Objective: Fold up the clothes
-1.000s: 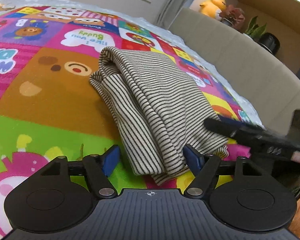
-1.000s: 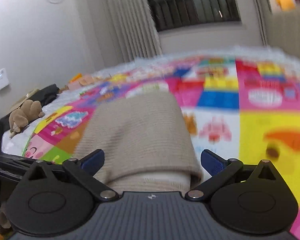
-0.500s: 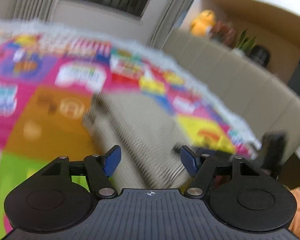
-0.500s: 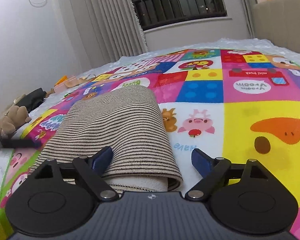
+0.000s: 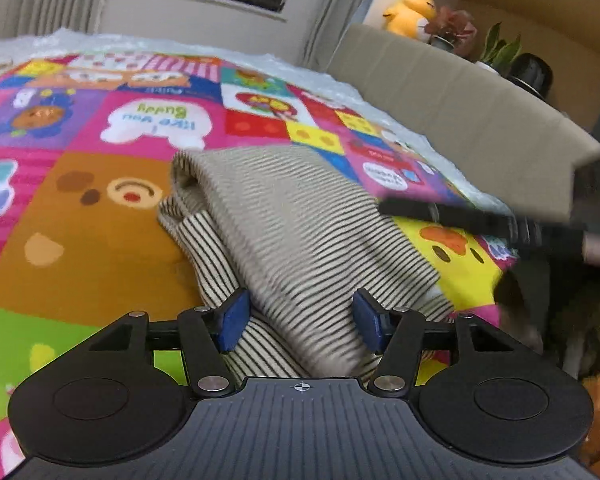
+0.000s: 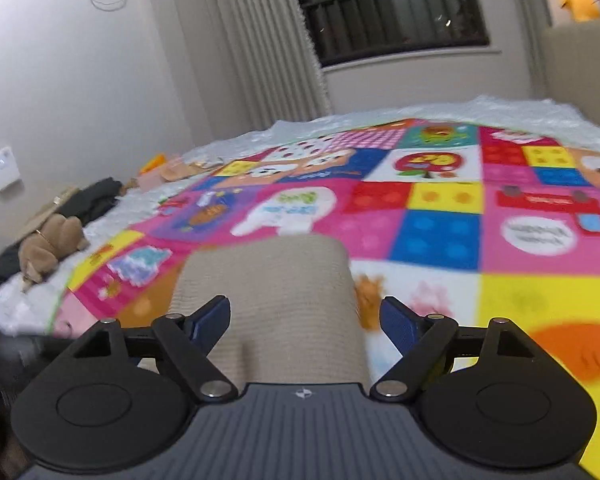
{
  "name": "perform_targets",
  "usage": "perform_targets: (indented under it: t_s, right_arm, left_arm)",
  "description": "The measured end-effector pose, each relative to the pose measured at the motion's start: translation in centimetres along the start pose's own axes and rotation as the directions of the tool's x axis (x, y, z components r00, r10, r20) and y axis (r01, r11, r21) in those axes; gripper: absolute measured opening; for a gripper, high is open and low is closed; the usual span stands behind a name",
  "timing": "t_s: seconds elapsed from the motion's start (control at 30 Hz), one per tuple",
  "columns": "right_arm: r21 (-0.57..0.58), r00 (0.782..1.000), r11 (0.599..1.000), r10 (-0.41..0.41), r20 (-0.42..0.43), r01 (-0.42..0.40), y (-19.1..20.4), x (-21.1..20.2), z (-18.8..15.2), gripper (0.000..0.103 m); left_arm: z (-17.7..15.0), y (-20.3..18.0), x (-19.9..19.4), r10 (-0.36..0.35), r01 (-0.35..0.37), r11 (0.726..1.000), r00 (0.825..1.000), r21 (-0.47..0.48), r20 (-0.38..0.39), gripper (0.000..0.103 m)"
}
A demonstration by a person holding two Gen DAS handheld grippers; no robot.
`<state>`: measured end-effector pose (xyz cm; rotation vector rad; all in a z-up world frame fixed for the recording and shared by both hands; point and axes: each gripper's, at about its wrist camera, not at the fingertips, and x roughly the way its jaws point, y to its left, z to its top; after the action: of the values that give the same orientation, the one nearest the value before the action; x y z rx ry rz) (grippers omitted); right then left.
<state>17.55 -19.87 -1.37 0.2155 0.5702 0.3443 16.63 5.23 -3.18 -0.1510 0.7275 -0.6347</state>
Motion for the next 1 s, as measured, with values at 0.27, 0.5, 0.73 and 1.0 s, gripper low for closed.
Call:
perform_targets:
  t_s: [0.27, 0.5, 0.73, 1.0]
  right_arm:
    - [-0.014, 0.993, 0.999, 0.047, -0.110, -0.049, 0.5, 5.3, 2.0, 0.059]
    - [-0.158, 0.997, 0.987, -0.024, -0.076, 0.012, 1.7, 5.1, 1.5, 0.055]
    - [-0.142, 0.996, 0.988, -0.073, -0.055, 0.065, 0.7, 5.3, -0.4, 0.055]
    - [-0.262, 1.000, 0.965, -0.004, 0.027, 0.010, 4.0, 0.7, -0.7, 0.057]
  left_arm:
    - [-0.1, 0.9, 0.2, -0.014, 0.013, 1.000, 1.000, -0.021, -0.016, 0.064]
    - [-0.1, 1.1, 0.4, -0.027, 0.027, 1.000, 1.000, -0.013, -0.013, 0.066]
    - [3.2, 1.0, -3.0, -0.060, 0.061, 0.998, 0.996, -0.009, 0.069, 0.064]
    - [8.2, 1.6, 1.0, -0.004, 0.002, 1.000, 0.993, 0.017, 0.120, 0.061]
